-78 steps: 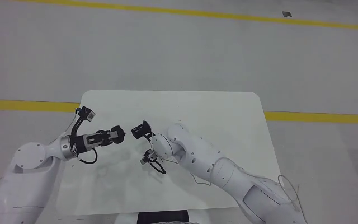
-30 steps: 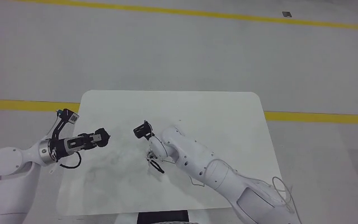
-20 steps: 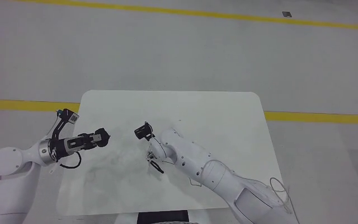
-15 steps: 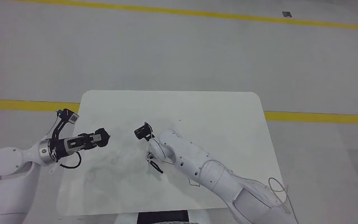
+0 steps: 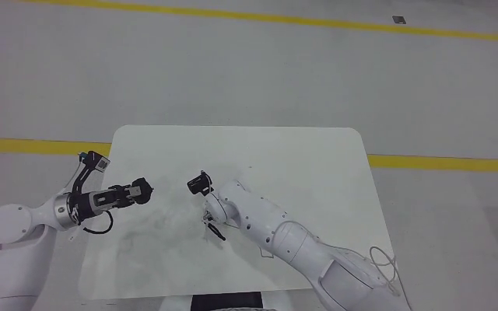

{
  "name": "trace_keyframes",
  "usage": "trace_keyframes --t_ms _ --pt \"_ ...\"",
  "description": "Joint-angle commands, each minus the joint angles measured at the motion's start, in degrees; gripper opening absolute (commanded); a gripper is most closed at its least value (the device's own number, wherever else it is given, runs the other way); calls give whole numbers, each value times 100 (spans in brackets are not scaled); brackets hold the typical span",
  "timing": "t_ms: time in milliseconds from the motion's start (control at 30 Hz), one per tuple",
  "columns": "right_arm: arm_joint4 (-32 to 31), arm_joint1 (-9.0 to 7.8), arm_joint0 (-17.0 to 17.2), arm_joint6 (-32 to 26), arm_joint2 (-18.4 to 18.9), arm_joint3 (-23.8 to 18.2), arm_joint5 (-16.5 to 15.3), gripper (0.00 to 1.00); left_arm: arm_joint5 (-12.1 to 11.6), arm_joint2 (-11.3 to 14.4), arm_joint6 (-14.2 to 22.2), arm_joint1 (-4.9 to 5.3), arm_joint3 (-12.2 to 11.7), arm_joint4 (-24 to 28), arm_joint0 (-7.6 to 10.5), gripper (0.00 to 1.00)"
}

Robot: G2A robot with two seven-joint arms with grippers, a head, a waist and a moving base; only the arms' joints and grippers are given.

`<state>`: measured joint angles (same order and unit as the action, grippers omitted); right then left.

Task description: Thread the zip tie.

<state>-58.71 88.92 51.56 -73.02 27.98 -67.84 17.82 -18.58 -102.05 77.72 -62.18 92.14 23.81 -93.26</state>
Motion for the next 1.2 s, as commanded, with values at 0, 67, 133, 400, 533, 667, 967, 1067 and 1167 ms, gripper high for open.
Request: trace_keyframes --t_ms 0,67,133,400,533,667,967,1067,1167 --pt "-6 13 8 7 18 35 -5 22 0 0 0 0 0 0 0 0" --pt "-21 28 14 4 36 58 -8 22 0 0 0 0 0 0 0 0" --pt "-45 39 22 -3 47 72 -9 20 0 0 0 0 0 0 0 0" --pt "-208 84 67 -79 70 104 -16 7 0 0 0 0 0 0 0 0" --pt "-295 102 89 -124 89 88 -2 0 0 0 0 0 0 0 0 0" --pt "-411 110 111 -210 118 -3 18 0 0 0 0 0 0 0 0 0" --pt "-731 56 224 -474 302 -526 17 0 0 0 0 0 0 0 0 0" --pt "-775 10 319 -515 440 -772 -21 0 0 0 0 0 0 0 0 0" --pt "-785 -57 439 -529 649 -1086 -56 0 0 0 0 0 0 0 0 0"
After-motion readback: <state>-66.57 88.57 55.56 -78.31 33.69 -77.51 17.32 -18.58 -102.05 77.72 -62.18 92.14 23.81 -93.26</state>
